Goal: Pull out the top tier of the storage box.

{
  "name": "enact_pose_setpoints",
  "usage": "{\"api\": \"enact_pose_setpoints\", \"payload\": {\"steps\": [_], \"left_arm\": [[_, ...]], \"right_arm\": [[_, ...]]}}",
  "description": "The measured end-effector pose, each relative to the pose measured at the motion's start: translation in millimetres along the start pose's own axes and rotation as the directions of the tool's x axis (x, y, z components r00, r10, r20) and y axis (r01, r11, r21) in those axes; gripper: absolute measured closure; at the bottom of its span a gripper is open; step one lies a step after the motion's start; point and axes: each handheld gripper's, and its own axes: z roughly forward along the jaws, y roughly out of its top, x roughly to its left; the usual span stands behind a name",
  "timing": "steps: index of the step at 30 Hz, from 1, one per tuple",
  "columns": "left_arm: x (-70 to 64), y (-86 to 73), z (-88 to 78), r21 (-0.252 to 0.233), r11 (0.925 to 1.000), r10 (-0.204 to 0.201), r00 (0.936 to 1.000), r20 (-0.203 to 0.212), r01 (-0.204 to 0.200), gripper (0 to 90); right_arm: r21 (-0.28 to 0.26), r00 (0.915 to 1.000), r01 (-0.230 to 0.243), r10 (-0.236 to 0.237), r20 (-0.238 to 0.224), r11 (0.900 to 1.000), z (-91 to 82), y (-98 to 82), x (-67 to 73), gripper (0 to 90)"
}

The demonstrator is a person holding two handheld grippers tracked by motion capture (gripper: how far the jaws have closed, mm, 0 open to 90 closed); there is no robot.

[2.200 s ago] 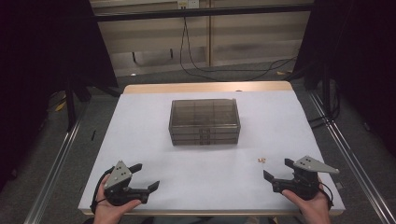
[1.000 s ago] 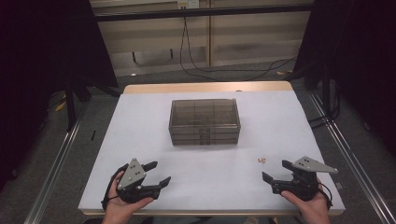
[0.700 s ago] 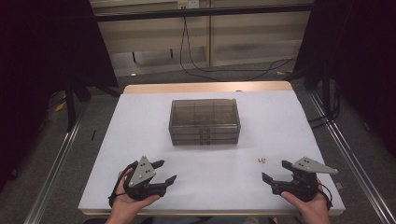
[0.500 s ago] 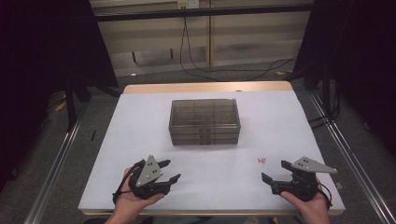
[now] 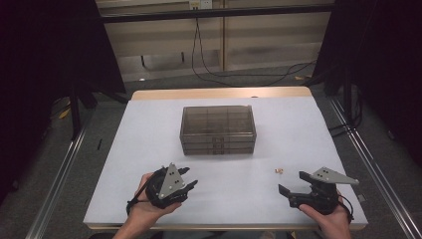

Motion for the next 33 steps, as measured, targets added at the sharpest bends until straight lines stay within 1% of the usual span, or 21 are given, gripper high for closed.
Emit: {"api": "enact_pose_setpoints", "payload": {"steps": [5, 7, 10, 13, 14, 17, 18, 19, 21, 22, 23, 24, 25, 26, 27, 28, 29, 30, 31, 32, 33], "left_arm": [[-0.8, 7.8, 7.0, 0.003, 0.9989, 0.047, 0.9988, -0.011, -0.047, 60.9], [-1.8, 10.4, 10.7, 0.014, 0.9965, 0.083, 0.9963, -0.023, -0.083, 63.0], [-2.5, 12.2, 13.3, 0.023, 0.9942, 0.106, 0.9938, -0.034, -0.105, 63.8], [-4.0, 16.7, 18.2, 0.059, 0.9867, 0.155, 0.986, -0.061, -0.152, 65.3], [-4.5, 18.2, 19.5, 0.069, 0.9819, 0.182, 0.9807, -0.073, -0.177, 65.5], [-5.7, 20.6, 21.0, 0.065, 0.9808, 0.189, 0.9788, -0.08, -0.184, 65.5], [-7.0, 22.5, 22.6, 0.077, 0.9734, 0.222, 0.971, -0.088, -0.216, 65.5], [-7.0, 22.5, 22.6, 0.077, 0.9734, 0.222, 0.971, -0.088, -0.216, 65.5], [-8.9, 23.1, 25.5, 0.091, 0.9639, 0.259, 0.961, -0.098, -0.25, 65.5], [-8.9, 23.1, 25.5, 0.091, 0.9639, 0.259, 0.961, -0.098, -0.25, 65.5], [-9.3, 23.5, 26.9, 0.094, 0.9594, 0.275, 0.9556, -0.105, -0.266, 65.5], [-11.2, 24.1, 29.3, 0.108, 0.951, 0.301, 0.9464, -0.116, -0.29, 65.6], [-11.2, 24.1, 29.3, 0.108, 0.951, 0.301, 0.9464, -0.116, -0.29, 65.5], [-11.1, 26.1, 31.5, 0.125, 0.9388, 0.335, 0.9357, -0.111, -0.321, 65.7], [-11.1, 26.1, 31.5, 0.125, 0.9388, 0.335, 0.9357, -0.111, -0.321, 66.5], [-12.4, 27.0, 33.8, 0.123, 0.9357, 0.346, 0.9292, -0.131, -0.331, 66.5], [-12.5, 28.1, 34.7, 0.138, 0.9303, 0.356, 0.9267, -0.12, -0.34, 66.7], [-14.2, 30.4, 38.8, 0.145, 0.9207, 0.381, 0.9147, -0.135, -0.362, 66.8], [-15.1, 31.9, 40.5, 0.157, 0.9136, 0.396, 0.9076, -0.138, -0.375, 66.9], [-15.1, 31.9, 40.5, 0.157, 0.9136, 0.396, 0.9076, -0.138, -0.375, 67.1], [-15.9, 34.4, 44.6, 0.16, 0.9061, 0.414, 0.8979, -0.149, -0.392, 67.4]], "right_arm": [[0.002, 1.0, 0.005, -0.005, -0.006, 1.0, 0.3, 0.0, 0.7, 10.2], [0.004, 1.0, 0.003, -0.003, -0.009, 1.0, 0.3, -0.1, 0.2, 10.2], [0.006, 1.0, 0.003, -0.003, -0.007, 1.0, 0.7, -0.2, 0.3, 9.9], [0.008, 0.9999, 0.003, -0.003, -0.012, 1.0, 0.9, -0.2, 0.5, 9.7], [0.01, 0.9999, 0.004, -0.003, -0.012, 1.0, 1.0, -0.3, 0.5, 9.5], [0.018, 0.9998, 0.002, -0.002, -0.02, 1.0, 1.9, -0.2, 0.8, 9.0], [0.018, 0.9998, 0.002, -0.001, -0.021, 1.0, 1.9, -0.1, 1.0, 8.9], [0.018, 0.9997, 0.004, -0.003, -0.024, 1.0, 1.9, -0.1, 0.8, 8.9], [0.021, 0.9997, 0.004, -0.003, -0.025, 1.0, 1.9, -0.2, 0.9, 8.8], [0.021, 0.9997, 0.004, -0.003, -0.025, 1.0, 1.9, -0.2, 0.9, 8.8], [0.021, 0.9997, 0.003, -0.002, -0.025, 1.0, 1.8, -0.2, 0.8, 8.8], [0.021, 0.9997, 0.003, -0.003, -0.024, 1.0, 1.9, -0.1, 0.7, 8.8], [0.021, 0.9997, 0.003, -0.003, -0.025, 1.0, 1.9, -0.1, 0.7, 8.8], [0.021, 0.9997, 0.003, -0.003, -0.024, 1.0, 1.9, -0.1, 0.8, 8.8], [0.021, 0.9997, 0.003, -0.003, -0.024, 1.0, 1.9, -0.1, 0.8, 8.8], [0.021, 0.9997, 0.003, -0.003, -0.024, 1.0, 1.9, -0.1, 0.8, 8.8], [0.022, 0.9997, 0.005, -0.004, -0.025, 1.0, 2.0, -0.1, 0.7, 8.8], [0.023, 0.9997, 0.003, -0.003, -0.025, 1.0, 2.1, -0.1, 0.7, 8.8], [0.023, 0.9997, 0.002, -0.001, -0.025, 1.0, 2.2, -0.1, 0.9, 8.8], [0.023, 0.9997, 0.002, -0.001, -0.025, 1.0, 2.2, -0.1, 0.9, 8.8], [0.024, 0.9997, 0.001, 0.0, -0.026, 1.0, 2.2, -0.1, 1.0, 8.8]]}}
